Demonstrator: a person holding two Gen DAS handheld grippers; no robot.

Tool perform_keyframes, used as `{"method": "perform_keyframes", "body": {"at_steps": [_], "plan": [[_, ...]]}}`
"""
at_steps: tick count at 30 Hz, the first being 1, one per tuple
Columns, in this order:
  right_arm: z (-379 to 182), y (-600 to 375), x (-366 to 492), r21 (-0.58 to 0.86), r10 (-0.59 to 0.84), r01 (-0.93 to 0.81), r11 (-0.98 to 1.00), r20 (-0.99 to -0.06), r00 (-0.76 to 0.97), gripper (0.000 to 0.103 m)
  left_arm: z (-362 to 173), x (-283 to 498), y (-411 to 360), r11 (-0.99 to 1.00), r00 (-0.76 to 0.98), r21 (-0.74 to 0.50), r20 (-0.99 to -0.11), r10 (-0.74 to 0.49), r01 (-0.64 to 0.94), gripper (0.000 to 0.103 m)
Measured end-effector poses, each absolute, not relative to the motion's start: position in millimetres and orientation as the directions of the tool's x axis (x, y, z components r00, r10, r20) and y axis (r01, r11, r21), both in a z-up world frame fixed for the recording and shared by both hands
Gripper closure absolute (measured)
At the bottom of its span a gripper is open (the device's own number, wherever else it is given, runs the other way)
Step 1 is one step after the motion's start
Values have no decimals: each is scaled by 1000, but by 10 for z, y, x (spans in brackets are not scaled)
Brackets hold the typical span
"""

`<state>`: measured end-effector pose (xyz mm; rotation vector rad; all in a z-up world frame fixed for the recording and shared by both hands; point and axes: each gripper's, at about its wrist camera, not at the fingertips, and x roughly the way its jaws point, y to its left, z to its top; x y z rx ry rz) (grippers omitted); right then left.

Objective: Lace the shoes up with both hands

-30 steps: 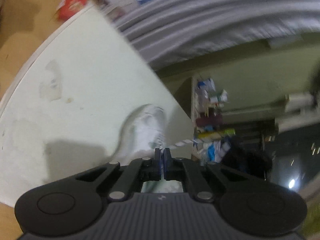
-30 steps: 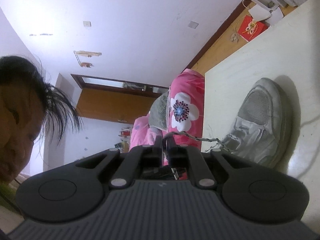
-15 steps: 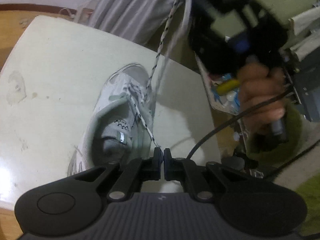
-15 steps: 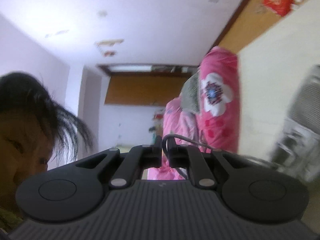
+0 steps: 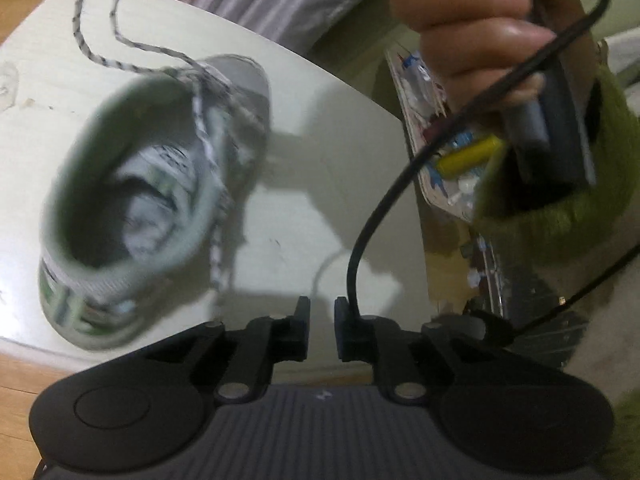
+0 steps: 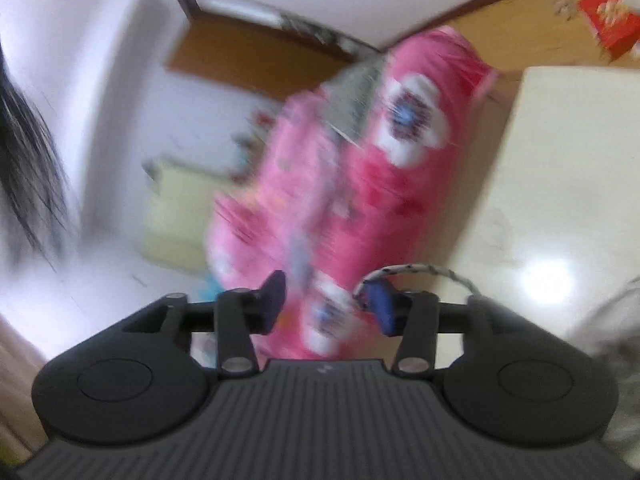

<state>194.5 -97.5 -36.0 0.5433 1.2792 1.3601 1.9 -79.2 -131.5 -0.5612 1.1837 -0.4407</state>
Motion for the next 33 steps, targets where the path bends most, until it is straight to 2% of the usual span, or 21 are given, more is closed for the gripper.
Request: {"method": "perform_keyframes", "body": {"at_steps": [2, 3, 7, 11, 14, 21, 24, 28, 29, 31, 33], "plan": [[-304, -1012, 1921, 846, 871, -459, 272, -419, -257, 54, -1287, -17, -772, 781, 325, -624, -734, -596, 24, 82], [-280, -1102, 1918, 831, 862, -471, 295, -444, -243, 49, -1272, -32, -743, 781, 327, -624, -735, -594, 16, 80], [-192, -1569, 1902, 800, 856, -456, 391, -498, -138, 46, -1149, -38, -529, 795, 356, -606, -745, -563, -12, 79], [-197, -1973, 1863, 849, 898, -348, 399, -437, -37, 46, -919, -64, -141, 800, 442, -595, -740, -507, -78, 70], [-271, -2173, 1744, 879, 914, -265, 396, -404, 25, 46, -824, -13, 194, 769, 503, -618, -723, -473, -165, 70], [-558, -2190, 1130, 778, 802, -240, 581, -598, 2, 46, -865, 63, 603, 697, 558, -648, -716, -420, -306, 69], [-654, -2081, 881, 710, 739, -291, 641, -674, -14, 46, -872, 26, 621, 706, 536, -633, -734, -417, -317, 69], [-689, -1810, 700, 568, 646, -440, 696, -762, 39, 48, -858, -84, 623, 722, 515, -622, -745, -424, -304, 69], [-699, -1764, 683, 538, 630, -464, 703, -775, 55, 51, -854, -98, 612, 730, 509, -614, -750, -422, -299, 68], [-724, -1742, 692, 543, 637, -464, 699, -769, 60, 67, -848, -126, 589, 746, 499, -600, -760, -418, -288, 68], [-739, -1748, 708, 580, 665, -450, 679, -746, 42, 89, -838, -155, 556, 769, 490, -581, -769, -411, -267, 68]]}}
